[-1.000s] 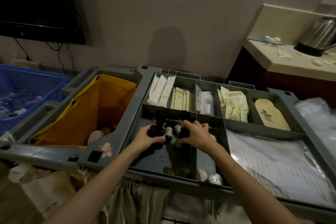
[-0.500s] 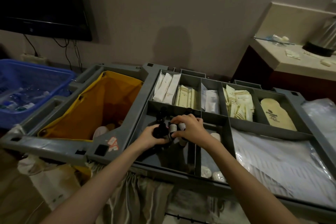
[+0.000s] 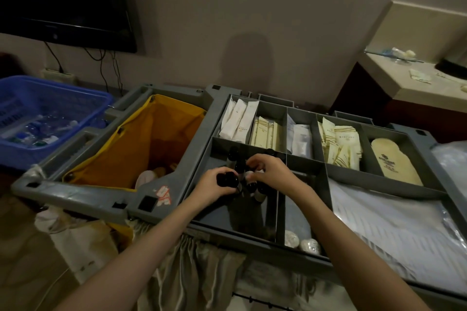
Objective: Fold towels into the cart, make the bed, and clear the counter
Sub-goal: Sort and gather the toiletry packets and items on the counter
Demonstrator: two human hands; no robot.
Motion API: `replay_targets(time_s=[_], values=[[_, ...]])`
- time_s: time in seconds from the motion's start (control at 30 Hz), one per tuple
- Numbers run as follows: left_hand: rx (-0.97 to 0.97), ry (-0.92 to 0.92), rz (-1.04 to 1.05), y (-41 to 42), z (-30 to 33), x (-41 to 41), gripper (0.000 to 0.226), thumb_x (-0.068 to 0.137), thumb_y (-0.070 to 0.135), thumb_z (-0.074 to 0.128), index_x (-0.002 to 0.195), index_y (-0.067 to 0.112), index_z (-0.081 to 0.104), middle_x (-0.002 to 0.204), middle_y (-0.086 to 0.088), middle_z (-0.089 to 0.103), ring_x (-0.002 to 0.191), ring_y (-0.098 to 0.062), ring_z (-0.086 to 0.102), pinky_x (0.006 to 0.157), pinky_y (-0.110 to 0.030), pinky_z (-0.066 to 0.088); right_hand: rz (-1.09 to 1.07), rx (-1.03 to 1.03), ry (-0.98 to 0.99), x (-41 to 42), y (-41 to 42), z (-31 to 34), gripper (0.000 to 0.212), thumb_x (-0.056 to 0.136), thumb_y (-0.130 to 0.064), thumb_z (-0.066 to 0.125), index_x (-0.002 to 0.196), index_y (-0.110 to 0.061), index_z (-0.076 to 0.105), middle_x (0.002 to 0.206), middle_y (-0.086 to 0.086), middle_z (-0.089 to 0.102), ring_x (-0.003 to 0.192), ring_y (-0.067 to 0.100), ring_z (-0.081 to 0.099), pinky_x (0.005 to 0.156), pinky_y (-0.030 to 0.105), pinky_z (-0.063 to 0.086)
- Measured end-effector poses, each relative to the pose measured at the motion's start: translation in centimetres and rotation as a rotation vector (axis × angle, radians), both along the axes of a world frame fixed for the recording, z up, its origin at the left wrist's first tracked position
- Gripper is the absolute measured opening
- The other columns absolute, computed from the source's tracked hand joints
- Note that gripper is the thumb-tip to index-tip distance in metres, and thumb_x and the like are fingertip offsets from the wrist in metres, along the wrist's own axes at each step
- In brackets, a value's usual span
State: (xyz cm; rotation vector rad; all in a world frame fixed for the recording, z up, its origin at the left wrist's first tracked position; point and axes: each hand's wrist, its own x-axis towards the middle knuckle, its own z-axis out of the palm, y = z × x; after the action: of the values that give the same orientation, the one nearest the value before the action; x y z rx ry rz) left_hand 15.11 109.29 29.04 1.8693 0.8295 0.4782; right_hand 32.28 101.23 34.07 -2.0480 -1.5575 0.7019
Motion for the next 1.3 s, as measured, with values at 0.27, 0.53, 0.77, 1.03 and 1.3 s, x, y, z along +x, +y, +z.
replay_targets(time_s=[0.27, 0.53, 0.77, 1.03, 1.3], values=[[0.037, 0.052, -0.008, 0.2, 0.3, 0.3, 0.048, 0.072, 0.008, 0.079, 0.113, 0.022, 0.058, 0.108, 0.007, 0.059, 0.105, -0.007, 0.053, 0.089, -0.022, 0.041, 0.025, 0.069, -0.089, -0.5, 1.5, -0.6, 0.051, 0.086, -0.018, 0.066, 0.131, -0.034, 0.049, 0.126, -0.008, 0.044, 0.095, 0.008, 0.054, 0.086, 0.029, 0.051], [0.007, 0.024, -0.045, 0.2, 0.6, 0.6, 0.034, 0.075, 0.017, 0.078, 0.104, 0.027, 0.063, 0.103, 0.010, 0.063, 0.103, -0.005, 0.057, 0.088, -0.021, 0.044, -0.021, 0.093, -0.099, -0.4, 2.1, -0.8, 0.032, 0.089, -0.013, 0.062, 0.119, -0.023, 0.059, 0.117, 0.000, 0.059, 0.099, 0.009, 0.054, 0.086, 0.029, 0.049], [0.059, 0.021, -0.037, 0.5, 0.6, 0.3, 0.035, 0.075, 0.014, 0.077, 0.101, 0.030, 0.061, 0.097, 0.010, 0.065, 0.096, -0.005, 0.062, 0.082, -0.026, 0.053, 0.010, 0.065, -0.078, -0.1, 2.0, -1.0, 0.036, 0.088, -0.011, 0.062, 0.121, -0.025, 0.057, 0.119, 0.000, 0.059, 0.103, 0.012, 0.056, 0.088, 0.030, 0.050], [0.228, 0.196, -0.177, 1.0, 1.5, 0.0, 0.051, 0.074, 0.020, 0.078, 0.118, 0.028, 0.054, 0.112, 0.008, 0.058, 0.104, -0.007, 0.056, 0.090, -0.030, 0.050, 0.044, 0.035, -0.078, 0.3, 2.0, -0.6, 0.035, 0.088, -0.017, 0.063, 0.122, -0.024, 0.057, 0.119, -0.001, 0.061, 0.109, 0.014, 0.056, 0.088, 0.026, 0.046], [0.437, 0.317, -0.063, 2.5, 2.9, -0.5, 0.036, 0.077, 0.014, 0.075, 0.105, 0.013, 0.054, 0.111, -0.002, 0.057, 0.104, -0.017, 0.054, 0.089, -0.036, 0.049, 0.064, 0.049, -0.114, 0.0, 3.0, -0.5, 0.031, 0.087, -0.021, 0.065, 0.117, -0.025, 0.059, 0.109, -0.004, 0.064, 0.099, 0.009, 0.059, 0.090, 0.031, 0.051]])
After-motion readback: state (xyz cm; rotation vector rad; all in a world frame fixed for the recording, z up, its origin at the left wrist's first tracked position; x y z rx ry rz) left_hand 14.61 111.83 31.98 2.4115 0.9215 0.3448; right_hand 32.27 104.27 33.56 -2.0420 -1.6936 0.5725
